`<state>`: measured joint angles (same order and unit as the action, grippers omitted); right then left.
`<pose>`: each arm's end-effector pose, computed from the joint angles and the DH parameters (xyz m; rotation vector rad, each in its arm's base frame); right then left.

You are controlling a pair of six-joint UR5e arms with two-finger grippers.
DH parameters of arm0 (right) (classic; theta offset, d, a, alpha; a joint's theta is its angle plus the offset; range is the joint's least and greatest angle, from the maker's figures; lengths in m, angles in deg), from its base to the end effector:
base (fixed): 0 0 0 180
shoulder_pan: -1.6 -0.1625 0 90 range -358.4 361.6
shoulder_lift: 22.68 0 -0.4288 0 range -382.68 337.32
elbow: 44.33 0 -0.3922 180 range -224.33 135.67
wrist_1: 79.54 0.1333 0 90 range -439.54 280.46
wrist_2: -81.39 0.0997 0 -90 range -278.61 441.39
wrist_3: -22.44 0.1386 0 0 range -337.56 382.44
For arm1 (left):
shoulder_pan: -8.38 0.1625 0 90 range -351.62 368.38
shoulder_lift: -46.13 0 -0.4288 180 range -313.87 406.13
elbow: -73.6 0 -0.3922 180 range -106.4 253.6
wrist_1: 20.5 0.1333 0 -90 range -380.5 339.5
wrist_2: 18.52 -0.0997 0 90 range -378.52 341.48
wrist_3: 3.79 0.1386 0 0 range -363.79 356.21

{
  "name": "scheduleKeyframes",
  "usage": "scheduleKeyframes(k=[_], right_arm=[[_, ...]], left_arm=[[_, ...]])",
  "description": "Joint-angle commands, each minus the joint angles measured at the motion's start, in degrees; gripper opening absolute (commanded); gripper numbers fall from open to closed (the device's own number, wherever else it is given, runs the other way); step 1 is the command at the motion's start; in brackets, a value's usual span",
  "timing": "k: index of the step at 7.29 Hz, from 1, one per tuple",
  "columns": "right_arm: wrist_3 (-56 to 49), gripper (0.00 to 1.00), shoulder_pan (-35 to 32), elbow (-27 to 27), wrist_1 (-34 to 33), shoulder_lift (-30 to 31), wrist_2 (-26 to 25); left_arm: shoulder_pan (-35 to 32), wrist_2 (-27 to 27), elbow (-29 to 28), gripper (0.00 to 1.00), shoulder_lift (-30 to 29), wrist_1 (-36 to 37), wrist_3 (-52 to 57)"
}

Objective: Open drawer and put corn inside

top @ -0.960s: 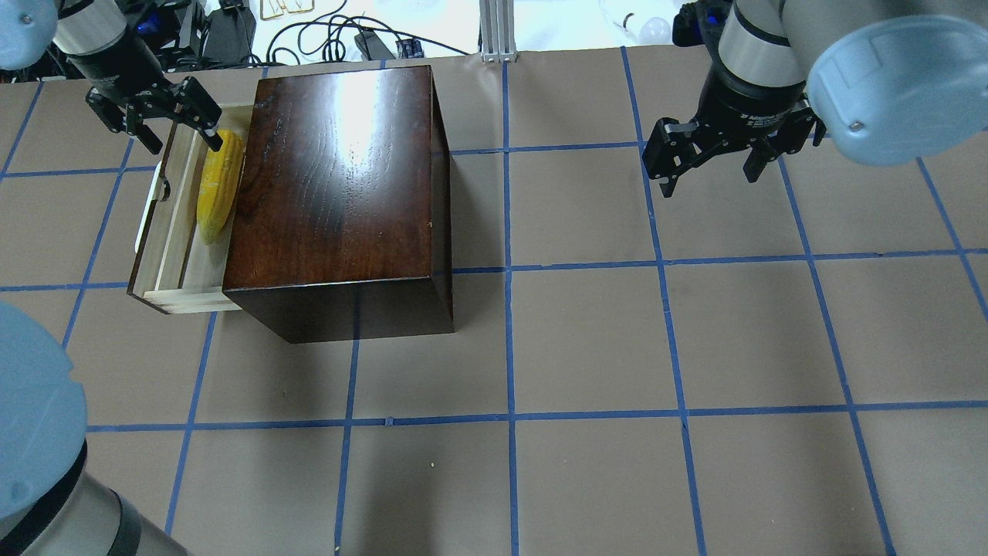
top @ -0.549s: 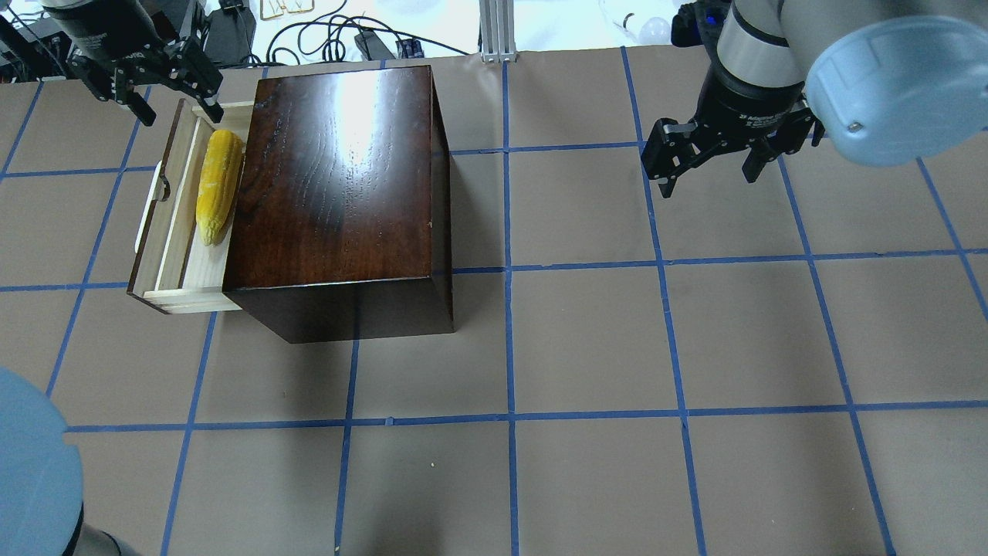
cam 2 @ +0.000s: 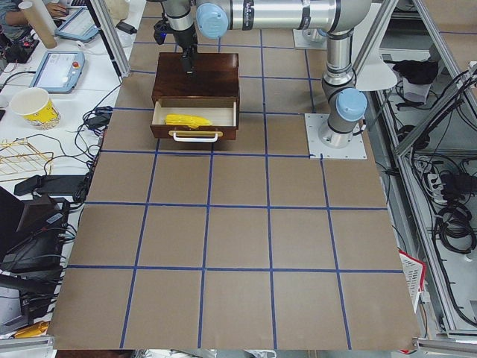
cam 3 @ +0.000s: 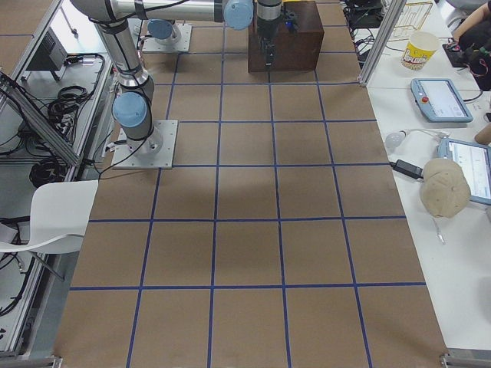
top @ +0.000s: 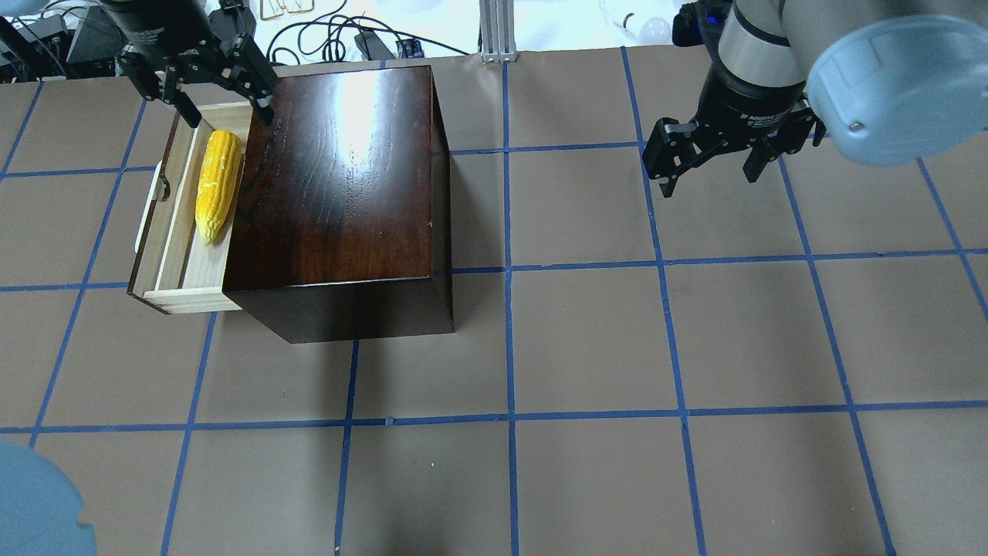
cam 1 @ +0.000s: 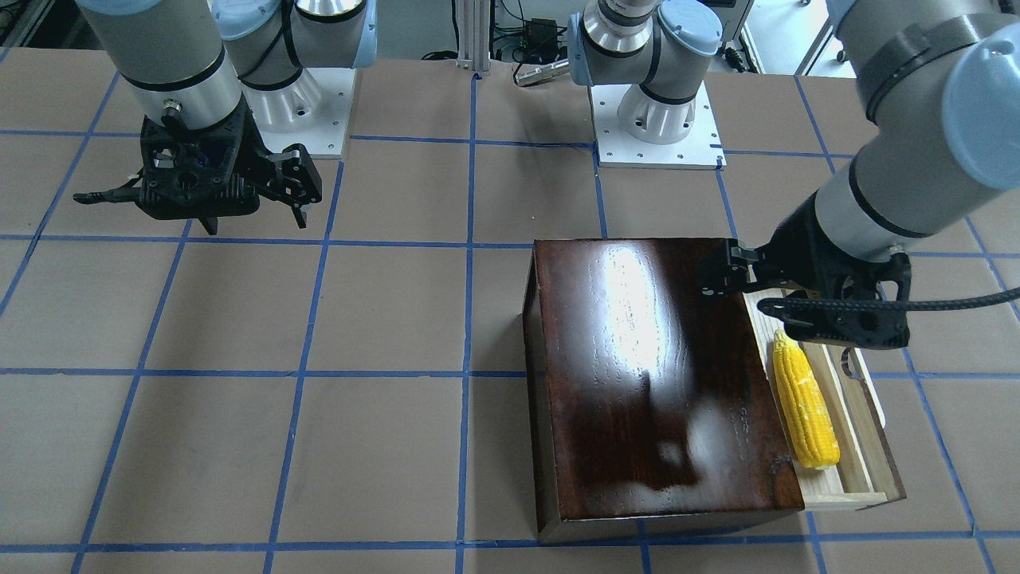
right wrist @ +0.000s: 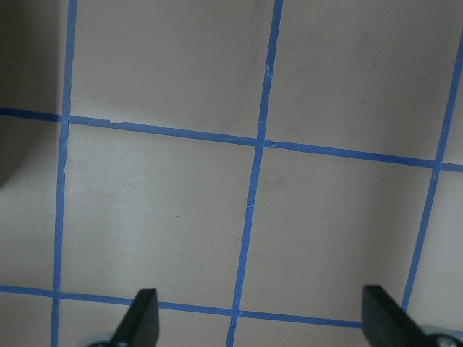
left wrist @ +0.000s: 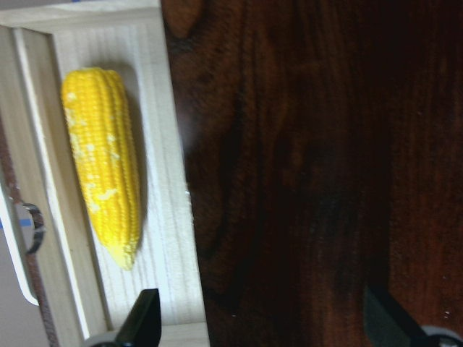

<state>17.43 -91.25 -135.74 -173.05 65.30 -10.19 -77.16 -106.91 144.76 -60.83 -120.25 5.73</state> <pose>0.1545 -0.4994 0.4292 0.2134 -3.1067 0.0014 -0.0904 -0.6057 0.4346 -0.1334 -3.0873 -0.2057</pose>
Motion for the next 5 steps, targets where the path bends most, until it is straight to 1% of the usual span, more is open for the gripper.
scheduleKeyframes(k=[1,3,5], right_arm=[[0.0,1.00,0.0,0.0,0.0,0.0,0.0],[0.0,1.00,0.0,0.0,0.0,0.0,0.0],[0.0,1.00,0.0,0.0,0.0,0.0,0.0]], left_arm=[[-2.6,0.1,1.9,1.00,1.0,-0.7,-0.7],[-3.2,0.2,4.1,1.00,1.5,0.0,-0.9],[-3.4,0.2,4.6,1.00,2.8,0.0,-1.8]])
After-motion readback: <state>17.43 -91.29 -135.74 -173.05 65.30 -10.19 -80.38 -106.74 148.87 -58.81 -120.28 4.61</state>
